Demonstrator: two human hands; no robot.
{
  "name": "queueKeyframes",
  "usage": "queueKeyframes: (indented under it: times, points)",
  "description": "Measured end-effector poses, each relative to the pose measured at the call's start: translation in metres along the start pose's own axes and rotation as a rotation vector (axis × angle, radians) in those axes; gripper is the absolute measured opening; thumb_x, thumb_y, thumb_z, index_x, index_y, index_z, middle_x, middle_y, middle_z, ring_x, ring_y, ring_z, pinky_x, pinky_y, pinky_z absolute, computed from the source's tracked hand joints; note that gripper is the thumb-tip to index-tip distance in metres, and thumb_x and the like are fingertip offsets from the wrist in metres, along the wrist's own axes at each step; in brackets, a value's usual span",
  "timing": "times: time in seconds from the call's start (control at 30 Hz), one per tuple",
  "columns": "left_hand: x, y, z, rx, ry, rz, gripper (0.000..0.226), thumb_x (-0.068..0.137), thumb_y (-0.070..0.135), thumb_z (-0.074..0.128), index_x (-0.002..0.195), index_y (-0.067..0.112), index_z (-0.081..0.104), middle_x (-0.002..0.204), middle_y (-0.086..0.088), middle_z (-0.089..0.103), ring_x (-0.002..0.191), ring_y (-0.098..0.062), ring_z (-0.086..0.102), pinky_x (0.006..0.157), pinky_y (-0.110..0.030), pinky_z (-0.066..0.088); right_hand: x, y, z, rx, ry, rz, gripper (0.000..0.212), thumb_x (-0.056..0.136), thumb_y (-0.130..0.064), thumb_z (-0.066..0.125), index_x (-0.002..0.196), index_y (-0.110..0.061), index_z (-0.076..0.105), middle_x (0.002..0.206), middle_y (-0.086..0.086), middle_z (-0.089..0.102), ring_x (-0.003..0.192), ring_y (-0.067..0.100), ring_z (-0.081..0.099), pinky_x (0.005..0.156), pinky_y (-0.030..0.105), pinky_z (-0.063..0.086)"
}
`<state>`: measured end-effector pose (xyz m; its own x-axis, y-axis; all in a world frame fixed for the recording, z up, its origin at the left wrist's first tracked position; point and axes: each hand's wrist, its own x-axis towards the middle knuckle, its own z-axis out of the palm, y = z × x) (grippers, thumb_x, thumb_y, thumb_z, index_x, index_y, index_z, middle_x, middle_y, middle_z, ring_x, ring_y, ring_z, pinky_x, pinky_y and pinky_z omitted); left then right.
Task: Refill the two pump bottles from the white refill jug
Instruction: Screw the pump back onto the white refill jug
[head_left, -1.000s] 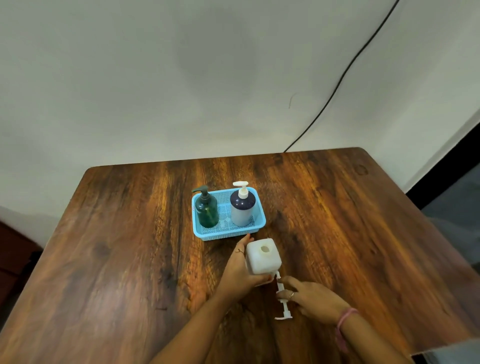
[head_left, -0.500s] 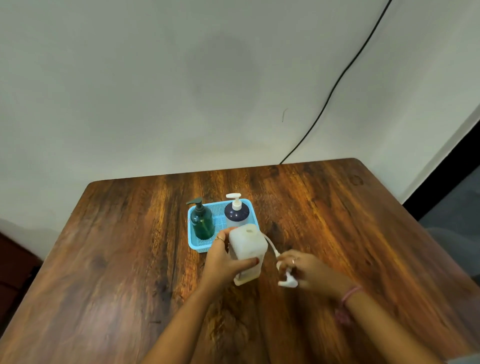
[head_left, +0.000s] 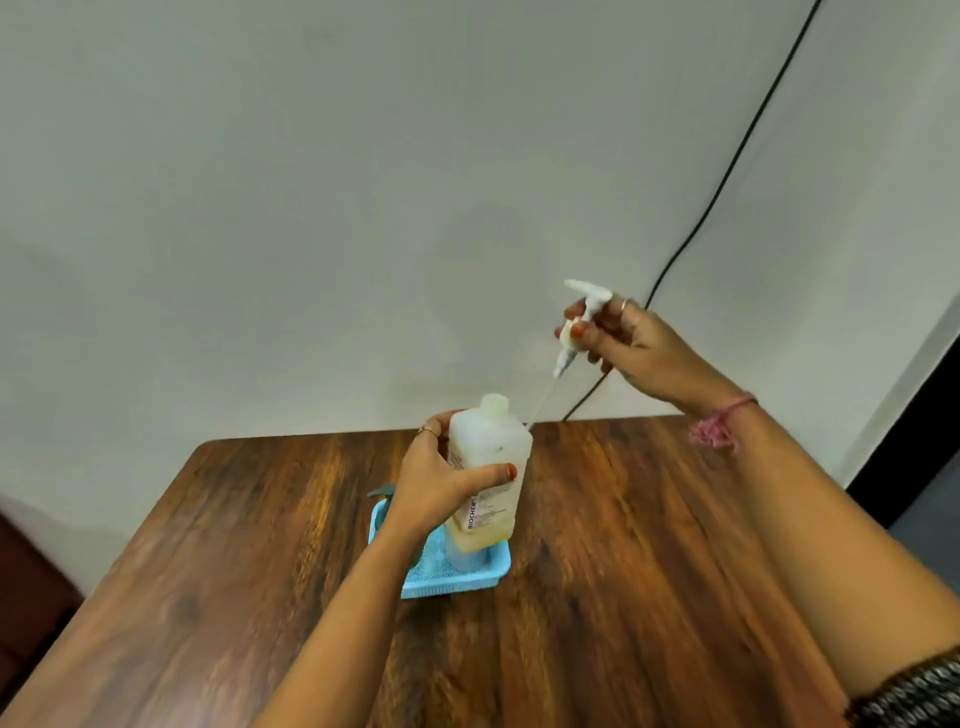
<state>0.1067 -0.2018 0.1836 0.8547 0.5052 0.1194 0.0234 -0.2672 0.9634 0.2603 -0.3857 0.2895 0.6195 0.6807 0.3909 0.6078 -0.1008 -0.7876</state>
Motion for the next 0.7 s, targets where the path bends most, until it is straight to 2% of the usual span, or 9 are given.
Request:
queueKeyframes:
  times: [0.07,0.17,0.3,0.4,0.5,0.7]
  points:
    - [0.010,0.015,0.001,-0.006,0.018,0.034,0.075,0.054,0.027,0.091,0.118,0.026,0.053,0.109,0.006,0.063,0.097,-0.011,0.063,0.077,-0.031,0.058,0.021,-0.019,-0.014,-0.003,0.069,-0.062,0.016,0.098,-0.023,0.049,0.114,-0.020,0.052,0.106,0.005,0.068,0.070,0.005,0.057,0.063,0.021,0.047]
    - [0.022,0.043,0.004,-0.018,0.043,0.090,0.069,0.060,0.025,0.089,0.119,0.028,0.053,0.105,0.009,0.063,0.092,-0.007,0.063,0.069,-0.021,0.056,0.046,-0.048,-0.036,0.001,0.160,-0.144,0.016,0.100,-0.028,0.044,0.111,-0.018,0.052,0.099,0.000,0.067,0.067,0.003,0.054,0.061,0.019,0.044]
    - [0.034,0.063,0.006,-0.019,0.051,0.140,0.072,0.062,0.026,0.087,0.125,0.028,0.051,0.109,0.008,0.063,0.095,-0.009,0.064,0.075,-0.027,0.058,0.064,-0.085,-0.056,0.019,0.218,-0.232,0.022,0.093,-0.041,0.043,0.103,-0.025,0.053,0.093,-0.005,0.067,0.068,0.007,0.053,0.061,0.021,0.044]
    - [0.040,0.072,0.012,-0.016,0.067,0.153,0.078,0.060,0.027,0.088,0.129,0.025,0.051,0.112,0.006,0.063,0.096,-0.008,0.063,0.079,-0.028,0.057,0.073,-0.101,-0.072,0.036,0.228,-0.291,0.020,0.094,-0.041,0.042,0.102,-0.027,0.052,0.094,-0.003,0.067,0.068,0.006,0.052,0.063,0.022,0.044]
    - [0.044,0.077,0.017,-0.022,0.065,0.168,0.081,0.060,0.027,0.088,0.131,0.025,0.050,0.114,0.006,0.063,0.097,-0.007,0.063,0.078,-0.026,0.056,0.081,-0.109,-0.081,0.023,0.222,-0.305,0.024,0.096,-0.041,0.042,0.107,-0.021,0.051,0.095,-0.004,0.068,0.069,0.006,0.053,0.065,0.022,0.045]
    - [0.047,0.086,0.025,-0.027,0.058,0.192,0.079,0.061,0.027,0.088,0.131,0.026,0.050,0.114,0.006,0.062,0.096,-0.006,0.063,0.068,-0.017,0.054,0.082,-0.102,-0.080,-0.006,0.137,-0.287,0.024,0.098,-0.037,0.041,0.110,-0.018,0.051,0.095,-0.004,0.067,0.070,0.006,0.054,0.066,0.021,0.045]
